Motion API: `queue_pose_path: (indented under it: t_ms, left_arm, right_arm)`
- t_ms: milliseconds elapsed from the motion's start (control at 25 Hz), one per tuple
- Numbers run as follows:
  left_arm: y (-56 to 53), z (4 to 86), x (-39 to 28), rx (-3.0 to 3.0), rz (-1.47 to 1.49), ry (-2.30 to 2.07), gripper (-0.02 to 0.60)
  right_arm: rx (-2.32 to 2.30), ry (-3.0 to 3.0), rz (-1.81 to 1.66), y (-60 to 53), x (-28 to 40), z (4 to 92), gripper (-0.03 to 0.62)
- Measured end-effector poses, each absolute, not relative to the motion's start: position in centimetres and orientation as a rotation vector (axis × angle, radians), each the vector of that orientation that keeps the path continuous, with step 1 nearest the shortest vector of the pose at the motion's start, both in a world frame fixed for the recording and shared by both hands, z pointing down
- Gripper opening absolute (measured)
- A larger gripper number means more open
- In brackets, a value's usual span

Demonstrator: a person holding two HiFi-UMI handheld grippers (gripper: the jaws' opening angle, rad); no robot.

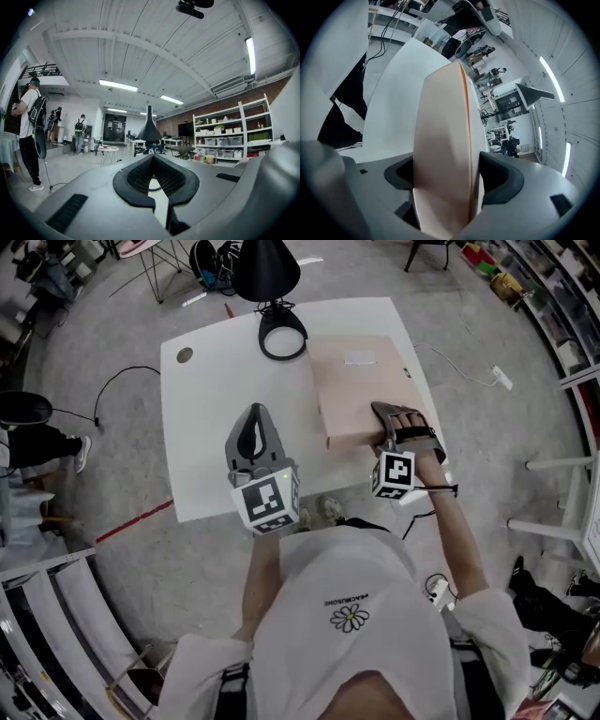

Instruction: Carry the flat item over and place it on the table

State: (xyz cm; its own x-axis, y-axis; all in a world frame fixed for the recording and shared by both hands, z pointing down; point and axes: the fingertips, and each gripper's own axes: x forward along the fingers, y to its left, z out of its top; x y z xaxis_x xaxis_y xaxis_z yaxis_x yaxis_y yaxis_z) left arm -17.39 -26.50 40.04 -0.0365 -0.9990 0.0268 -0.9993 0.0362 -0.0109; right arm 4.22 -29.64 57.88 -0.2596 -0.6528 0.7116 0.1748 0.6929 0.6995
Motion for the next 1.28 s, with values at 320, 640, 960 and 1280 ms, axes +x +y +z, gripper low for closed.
queue_pose_path:
  t_ms: [320, 640, 960, 1280]
  left_arm:
    - [-27.0, 40.2, -16.9, 2.186, 0.034, -2.212, 0.015]
    - [-27.3, 40.9, -16.4, 2.203, 0.040, -2.178, 0.015]
    - [-27.6, 41.1, -16.1, 2.204, 0.040, -2.166, 0.015]
    - [-27.4, 41.4, -16.4, 2.187, 0.044, -2.184, 0.015]
  right_arm:
    - [0.362, -1.676, -0.790, -29.2, 3.9, 58.8, 0.344]
    - [0.290, -1.687, -0.699, -28.7, 3.6, 59.6, 0.353]
    - [0.223, -1.764, -0.546, -26.8, 3.4, 60.9, 0.353]
    - [0.218, -1.774, -0.541, -26.0, 3.7, 61.7, 0.353]
